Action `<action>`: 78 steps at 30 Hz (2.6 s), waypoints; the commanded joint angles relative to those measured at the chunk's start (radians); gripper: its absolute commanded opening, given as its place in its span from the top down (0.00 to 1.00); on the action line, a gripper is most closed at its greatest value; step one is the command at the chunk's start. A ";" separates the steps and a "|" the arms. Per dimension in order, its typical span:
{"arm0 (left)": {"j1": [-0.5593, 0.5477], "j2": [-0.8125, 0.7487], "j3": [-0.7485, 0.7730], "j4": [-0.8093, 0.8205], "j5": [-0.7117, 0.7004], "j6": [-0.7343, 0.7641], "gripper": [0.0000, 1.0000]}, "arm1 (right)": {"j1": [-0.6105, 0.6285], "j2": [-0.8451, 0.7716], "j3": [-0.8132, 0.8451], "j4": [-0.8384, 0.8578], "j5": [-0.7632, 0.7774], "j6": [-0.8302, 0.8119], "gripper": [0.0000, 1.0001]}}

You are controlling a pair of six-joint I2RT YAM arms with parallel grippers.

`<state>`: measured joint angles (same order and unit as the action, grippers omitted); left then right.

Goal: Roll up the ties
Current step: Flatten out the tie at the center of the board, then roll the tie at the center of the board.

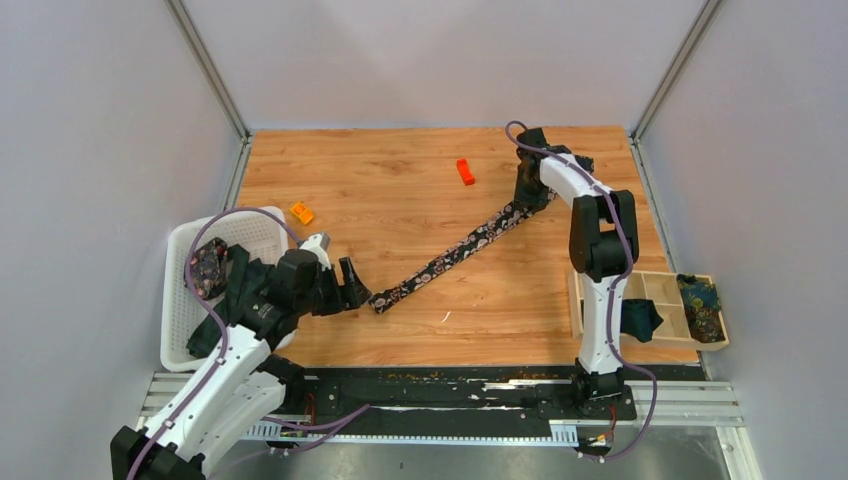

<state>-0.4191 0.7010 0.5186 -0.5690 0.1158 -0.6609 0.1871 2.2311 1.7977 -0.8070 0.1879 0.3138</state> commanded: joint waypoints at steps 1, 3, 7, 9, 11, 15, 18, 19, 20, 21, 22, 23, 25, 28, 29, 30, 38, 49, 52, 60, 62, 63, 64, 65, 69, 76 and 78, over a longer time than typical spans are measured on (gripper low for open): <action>-0.003 -0.005 -0.014 0.021 0.031 -0.052 0.16 | 0.003 -0.076 -0.007 0.036 -0.068 0.002 0.63; -0.006 0.004 -0.035 0.050 0.047 -0.075 0.18 | 0.005 -0.115 -0.022 0.027 -0.080 -0.006 0.62; -0.018 0.031 -0.083 0.121 0.070 -0.116 0.19 | 0.005 -0.235 -0.123 0.052 -0.101 -0.012 0.58; -0.024 0.038 -0.105 0.156 0.078 -0.139 0.21 | 0.004 -0.298 -0.186 0.066 -0.118 -0.016 0.56; -0.035 0.041 -0.127 0.190 0.072 -0.162 0.22 | 0.007 -0.364 -0.258 0.087 -0.136 -0.016 0.56; -0.042 0.049 -0.170 0.270 0.059 -0.211 0.26 | 0.019 -0.496 -0.421 0.142 -0.172 -0.005 0.55; -0.044 0.059 -0.197 0.317 0.035 -0.245 0.28 | 0.033 -0.579 -0.525 0.175 -0.215 -0.002 0.55; -0.044 0.061 -0.204 0.328 0.024 -0.255 0.28 | 0.038 -0.606 -0.563 0.188 -0.224 -0.002 0.55; -0.044 0.063 -0.210 0.336 0.012 -0.266 0.28 | 0.045 -0.631 -0.613 0.201 -0.233 0.001 0.55; -0.044 0.064 -0.219 0.347 0.002 -0.282 0.29 | 0.050 -0.667 -0.646 0.214 -0.241 0.007 0.55; -0.044 0.066 -0.228 0.363 -0.007 -0.294 0.29 | 0.057 -0.692 -0.682 0.226 -0.250 0.010 0.55; -0.044 0.066 -0.237 0.379 -0.014 -0.306 0.30 | 0.067 -0.716 -0.714 0.236 -0.255 0.015 0.55; -0.044 0.074 -0.252 0.413 -0.033 -0.325 0.33 | 0.080 -0.761 -0.767 0.250 -0.267 0.022 0.56; -0.044 0.105 -0.273 0.469 -0.041 -0.343 0.38 | 0.098 -0.824 -0.825 0.272 -0.291 0.035 0.56; -0.044 0.117 -0.278 0.487 -0.039 -0.348 0.40 | 0.105 -0.846 -0.841 0.279 -0.298 0.039 0.56; -0.044 0.131 -0.283 0.504 -0.038 -0.352 0.41 | 0.115 -0.866 -0.857 0.285 -0.299 0.044 0.56; -0.046 0.208 -0.310 0.603 -0.046 -0.368 0.52 | 0.152 -0.957 -0.906 0.282 -0.303 0.060 0.56; -0.047 0.213 -0.274 0.521 -0.112 -0.335 0.86 | 0.213 -0.981 -0.920 0.272 -0.280 0.079 0.57; -0.047 0.176 -0.276 0.491 -0.114 -0.330 0.85 | 0.240 -0.983 -0.923 0.272 -0.269 0.090 0.57; -0.047 0.155 -0.295 0.502 -0.096 -0.339 0.52 | 0.296 -0.972 -0.907 0.260 -0.237 0.109 0.57; -0.047 0.153 -0.295 0.502 -0.086 -0.343 0.50 | 0.302 -0.972 -0.902 0.257 -0.229 0.111 0.57; -0.047 0.150 -0.293 0.501 -0.079 -0.345 0.50 | 0.303 -0.972 -0.902 0.257 -0.227 0.112 0.57; -0.047 0.149 -0.293 0.501 -0.076 -0.350 0.49 | 0.305 -0.972 -0.902 0.256 -0.225 0.114 0.57; -0.047 0.149 -0.293 0.499 -0.071 -0.356 0.49 | 0.306 -0.972 -0.902 0.256 -0.222 0.114 0.58; -0.050 0.148 -0.289 0.478 -0.065 -0.386 0.50 | 0.318 -0.972 -0.905 0.255 -0.213 0.121 0.58; -0.057 0.164 -0.297 0.503 -0.066 -0.435 0.54 | 0.331 -0.966 -0.913 0.259 -0.205 0.124 0.58; -0.060 0.180 -0.295 0.514 -0.065 -0.440 0.57 | 0.335 -0.966 -0.916 0.262 -0.203 0.125 0.58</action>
<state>-0.4717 0.8608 0.2161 -0.0917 0.0502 -1.0653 0.5114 1.2755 0.8806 -0.5640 -0.0368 0.4149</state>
